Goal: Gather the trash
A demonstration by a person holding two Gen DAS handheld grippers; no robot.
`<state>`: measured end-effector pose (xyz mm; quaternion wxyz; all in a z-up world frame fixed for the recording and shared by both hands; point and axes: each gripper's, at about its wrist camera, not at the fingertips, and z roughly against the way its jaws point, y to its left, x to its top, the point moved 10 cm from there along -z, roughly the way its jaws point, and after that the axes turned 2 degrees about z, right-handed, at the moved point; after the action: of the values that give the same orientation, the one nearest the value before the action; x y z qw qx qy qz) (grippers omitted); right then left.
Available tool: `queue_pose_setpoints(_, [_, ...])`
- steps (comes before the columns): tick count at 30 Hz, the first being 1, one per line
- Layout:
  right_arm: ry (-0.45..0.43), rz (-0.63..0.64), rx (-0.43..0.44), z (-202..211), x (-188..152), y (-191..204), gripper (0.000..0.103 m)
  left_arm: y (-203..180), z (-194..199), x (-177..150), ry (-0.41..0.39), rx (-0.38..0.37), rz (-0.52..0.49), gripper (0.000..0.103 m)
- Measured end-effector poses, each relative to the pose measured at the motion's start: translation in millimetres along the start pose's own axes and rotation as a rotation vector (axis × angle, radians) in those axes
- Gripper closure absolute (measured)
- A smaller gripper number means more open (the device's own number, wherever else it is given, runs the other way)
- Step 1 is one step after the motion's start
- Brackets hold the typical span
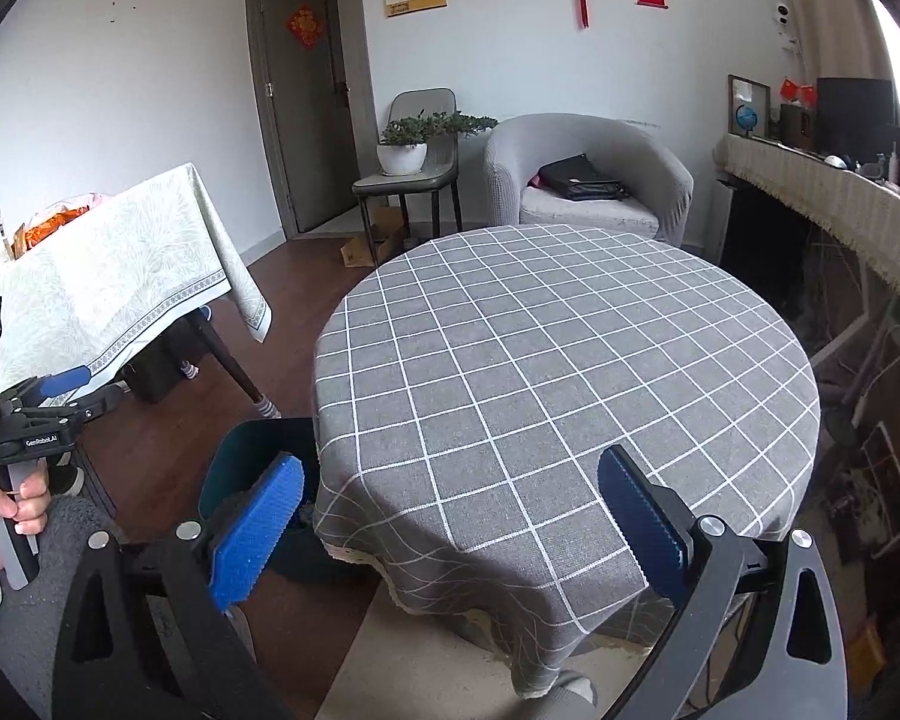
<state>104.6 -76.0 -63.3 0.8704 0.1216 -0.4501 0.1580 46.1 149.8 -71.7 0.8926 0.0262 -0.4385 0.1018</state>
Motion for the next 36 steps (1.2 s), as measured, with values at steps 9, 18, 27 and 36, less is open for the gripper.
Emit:
queue_pose_setpoints(9, [-0.002,0.004,-0.001,0.1,0.0,1.8,0.004,-0.1,-0.9,-0.9,0.006,0.001,0.013,0.003])
queue_pose_setpoints(18, [-0.002,0.001,0.001,0.6,-0.4,1.9,0.003,-1.4,-1.1,-1.2,0.008,0.004,0.012,0.003])
queue_pose_setpoints(27, [-0.003,0.0,0.002,0.6,0.0,1.3,0.003,-2.0,-1.5,-0.9,0.009,0.004,0.012,0.003])
queue_pose_setpoints(36, [0.0,0.006,-0.001,-0.2,0.2,4.7,0.003,-3.0,-2.8,-3.1,0.013,-0.001,0.018,0.003])
